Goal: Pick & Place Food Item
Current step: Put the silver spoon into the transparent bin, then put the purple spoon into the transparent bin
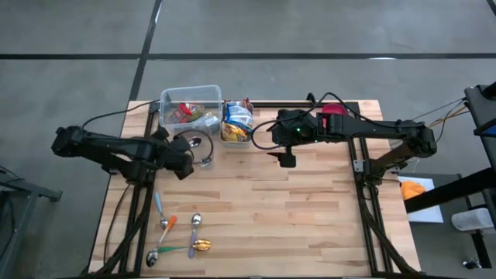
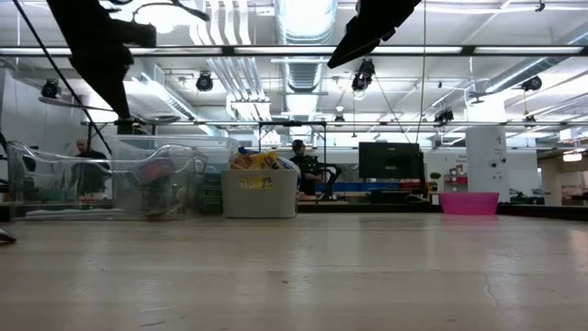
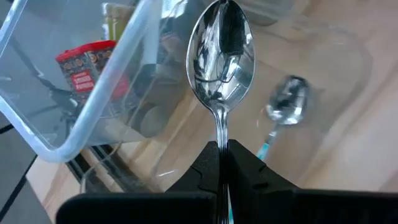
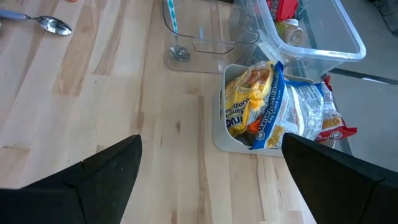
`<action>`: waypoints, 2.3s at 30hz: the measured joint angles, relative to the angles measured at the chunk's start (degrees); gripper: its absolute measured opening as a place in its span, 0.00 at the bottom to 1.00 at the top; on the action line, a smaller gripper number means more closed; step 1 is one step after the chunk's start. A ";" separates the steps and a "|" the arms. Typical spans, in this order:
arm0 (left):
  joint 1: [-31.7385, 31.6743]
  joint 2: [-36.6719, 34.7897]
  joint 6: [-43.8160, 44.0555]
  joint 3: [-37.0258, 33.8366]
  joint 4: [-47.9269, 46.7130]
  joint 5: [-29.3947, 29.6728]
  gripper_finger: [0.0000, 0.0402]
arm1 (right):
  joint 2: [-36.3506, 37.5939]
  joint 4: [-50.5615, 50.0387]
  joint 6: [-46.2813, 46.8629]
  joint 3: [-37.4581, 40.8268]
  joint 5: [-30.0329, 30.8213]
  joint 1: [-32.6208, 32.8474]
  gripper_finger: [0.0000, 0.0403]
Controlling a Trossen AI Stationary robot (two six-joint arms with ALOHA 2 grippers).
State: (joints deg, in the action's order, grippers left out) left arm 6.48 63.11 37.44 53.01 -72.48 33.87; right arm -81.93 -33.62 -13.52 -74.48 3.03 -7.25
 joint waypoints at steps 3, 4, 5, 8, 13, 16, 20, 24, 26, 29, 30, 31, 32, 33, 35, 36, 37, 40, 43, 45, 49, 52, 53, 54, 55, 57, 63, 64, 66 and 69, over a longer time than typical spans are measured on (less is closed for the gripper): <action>-5.12 0.00 -4.21 -1.18 1.71 -2.10 0.02 | 0.00 -0.01 -0.02 0.00 0.00 -0.02 0.95; -6.97 0.00 -5.84 -1.78 2.53 -3.10 0.02 | 0.00 0.02 0.00 0.00 0.02 -0.02 0.95; -8.80 0.00 -7.75 -2.50 3.78 -4.11 0.02 | 0.00 -0.01 0.00 0.00 0.02 0.00 0.95; -14.37 0.00 -14.33 -5.10 8.30 -6.71 0.02 | 0.00 -0.01 0.00 0.01 0.01 -0.02 0.95; -23.16 0.23 -23.16 -8.30 14.79 -14.76 0.02 | 0.00 0.01 -0.02 0.00 0.02 -0.01 0.95; -26.42 0.55 -25.39 -8.39 16.16 -19.55 0.02 | 0.00 0.02 -0.02 0.00 0.00 -0.01 0.95; -27.25 0.52 -25.32 -8.41 17.75 -20.63 0.02 | 0.00 -0.01 0.00 0.00 0.00 0.00 0.95; -27.25 0.52 -18.97 -8.41 19.17 -20.63 0.02 | 0.00 -0.01 0.00 0.00 0.00 -0.02 0.95; -27.25 0.52 -13.87 -8.41 19.18 -20.63 0.02 | 0.00 -0.01 -0.01 0.01 0.00 0.00 0.95; -27.19 0.51 -7.41 -8.73 19.95 -20.61 0.02 | 0.00 -0.01 -0.02 0.01 0.00 -0.01 0.95; -27.19 0.48 -5.94 -9.16 20.34 -20.61 0.02 | 0.00 0.00 -0.01 0.00 0.01 -0.02 0.95; -27.21 0.48 -4.46 -9.74 20.72 -20.61 0.02 | 0.00 0.02 -0.02 0.00 0.00 0.00 0.95; -27.21 0.50 -3.29 -10.47 21.29 -20.61 0.02 | 0.00 -0.01 0.00 0.00 0.02 -0.02 0.95; -27.20 0.48 -2.70 -11.45 22.39 -20.59 0.02 | 0.00 -0.01 0.00 0.00 0.00 0.00 0.95; -27.21 0.49 -2.61 -13.92 25.80 -20.60 0.02 | 0.00 0.00 0.00 0.00 0.00 0.00 0.95; -27.20 0.50 -2.60 -15.23 27.29 -20.62 0.02 | 0.02 -0.01 0.00 0.00 0.00 -0.02 0.95; -27.19 0.50 -2.61 -16.58 28.69 -20.65 0.02 | 0.00 0.02 -0.01 0.01 0.00 -0.02 0.95; -27.21 0.50 -2.63 -19.81 32.40 -20.98 0.02 | 0.00 0.02 0.00 0.00 0.00 -0.02 0.95; -27.21 0.52 -2.66 -21.75 33.70 -21.05 0.02 | 0.00 0.00 -0.02 0.00 0.00 -0.02 0.95; -27.21 0.52 -2.24 -22.70 34.92 -21.21 0.02 | 0.00 0.01 0.00 0.00 0.02 0.00 0.95; -27.21 0.52 -1.58 -23.45 35.87 -21.65 0.03 | 0.00 0.02 -0.01 0.01 0.00 -0.01 0.95; -27.19 0.52 -1.83 -23.43 36.51 -22.40 0.09 | 0.00 0.01 0.00 0.00 0.01 -0.01 0.95; -27.19 0.52 -1.87 -23.43 36.70 -22.77 0.12 | 0.00 0.00 0.00 0.00 0.00 -0.02 0.95; -27.19 0.52 -2.11 -23.43 37.09 -23.03 0.15 | 0.00 -0.01 0.00 0.00 0.01 0.00 0.95; -27.19 0.52 -2.47 -23.40 37.33 -23.04 0.18 | 0.01 0.02 -0.01 0.00 0.00 -0.01 0.95; -27.19 0.52 -2.72 -23.40 37.30 -23.04 0.24 | 0.00 -0.01 0.00 0.00 0.00 -0.02 0.95; -27.19 0.52 -3.13 -23.35 37.28 -23.04 0.35 | 0.00 -0.01 -0.02 0.00 0.02 -0.02 0.95; -27.19 0.52 -3.13 -23.29 37.24 -23.04 0.36 | 0.00 0.02 0.00 0.00 0.00 0.00 0.95; -27.19 0.50 -3.20 -22.96 36.85 -23.00 0.37 | 0.00 0.01 -0.01 0.00 0.02 -0.02 0.95; -27.19 0.48 -4.23 -21.69 35.45 -22.03 0.38 | 0.00 0.00 -0.01 0.00 0.01 0.00 0.95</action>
State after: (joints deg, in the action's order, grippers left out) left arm -20.71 63.59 33.21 31.32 -37.03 11.83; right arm -81.93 -33.62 -13.53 -74.48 3.04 -7.25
